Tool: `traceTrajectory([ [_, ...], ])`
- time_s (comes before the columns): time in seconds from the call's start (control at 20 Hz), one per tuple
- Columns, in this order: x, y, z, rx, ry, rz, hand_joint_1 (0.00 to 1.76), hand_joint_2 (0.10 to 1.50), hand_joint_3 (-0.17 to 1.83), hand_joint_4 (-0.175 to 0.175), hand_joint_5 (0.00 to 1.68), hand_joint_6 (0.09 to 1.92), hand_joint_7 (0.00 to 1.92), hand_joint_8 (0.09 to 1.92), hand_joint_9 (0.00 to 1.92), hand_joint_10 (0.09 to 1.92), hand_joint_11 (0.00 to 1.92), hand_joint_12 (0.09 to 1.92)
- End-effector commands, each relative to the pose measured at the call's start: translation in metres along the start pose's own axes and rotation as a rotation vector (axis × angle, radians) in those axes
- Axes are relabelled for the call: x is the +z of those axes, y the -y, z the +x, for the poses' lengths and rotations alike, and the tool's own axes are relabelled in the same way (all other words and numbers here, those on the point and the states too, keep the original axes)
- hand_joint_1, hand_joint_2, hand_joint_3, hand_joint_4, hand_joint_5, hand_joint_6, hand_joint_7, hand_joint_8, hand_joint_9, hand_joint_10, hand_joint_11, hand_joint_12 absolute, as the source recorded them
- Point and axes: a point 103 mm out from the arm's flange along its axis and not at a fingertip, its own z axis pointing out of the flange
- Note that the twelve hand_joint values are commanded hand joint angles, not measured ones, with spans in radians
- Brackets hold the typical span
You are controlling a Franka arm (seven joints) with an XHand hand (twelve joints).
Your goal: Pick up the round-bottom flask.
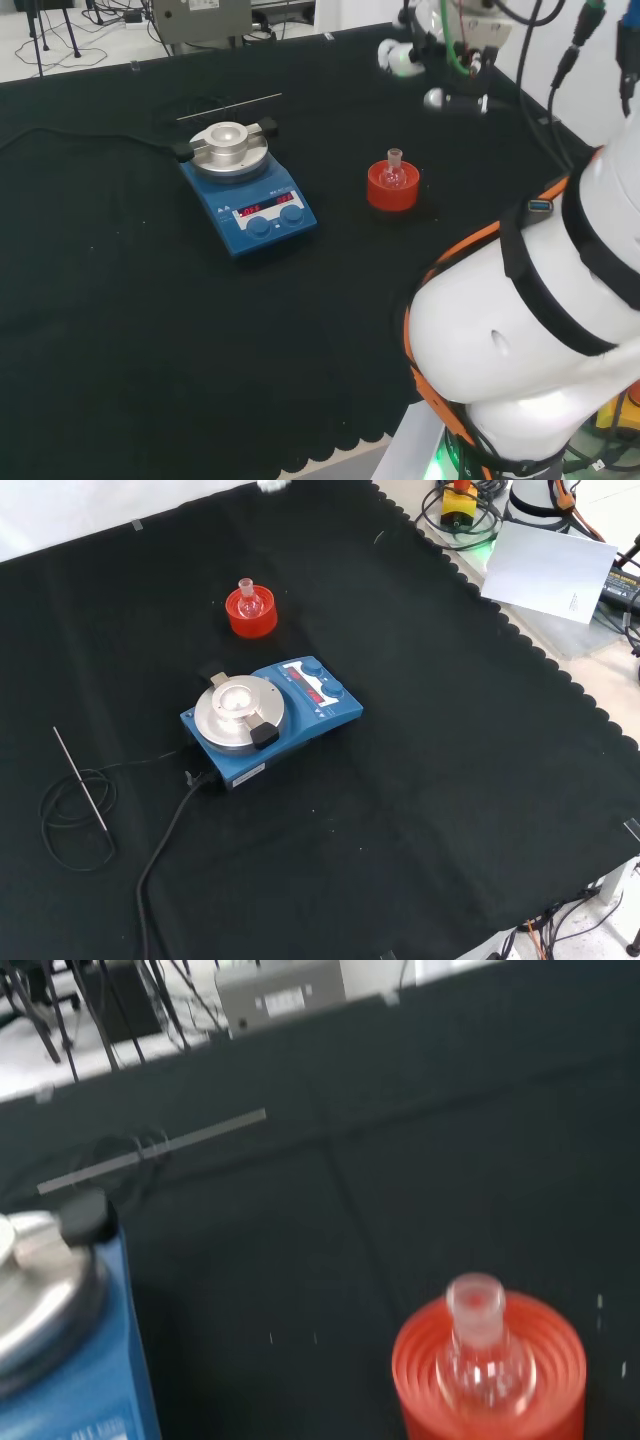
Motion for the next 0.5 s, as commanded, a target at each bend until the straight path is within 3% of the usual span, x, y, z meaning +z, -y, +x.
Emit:
traceTrajectory([
  [0.05,0.075,-0.007,-0.014,0.024,-0.034,0.095,0.63,0.99,0.55,-0.091,0.44,0.16,0.25,0.72,0.37,0.74,0.0,1.36],
  [0.35,0.1,-0.01,-0.025,0.069,-0.11,0.125,0.65,0.92,0.59,-0.083,0.4,0.12,0.21,0.73,0.35,0.75,0.0,1.35],
  [0.5,0.111,-0.01,-0.031,0.085,-0.104,0.132,0.69,0.86,0.59,-0.078,0.39,0.1,0.19,0.73,0.34,0.76,0.0,1.35],
])
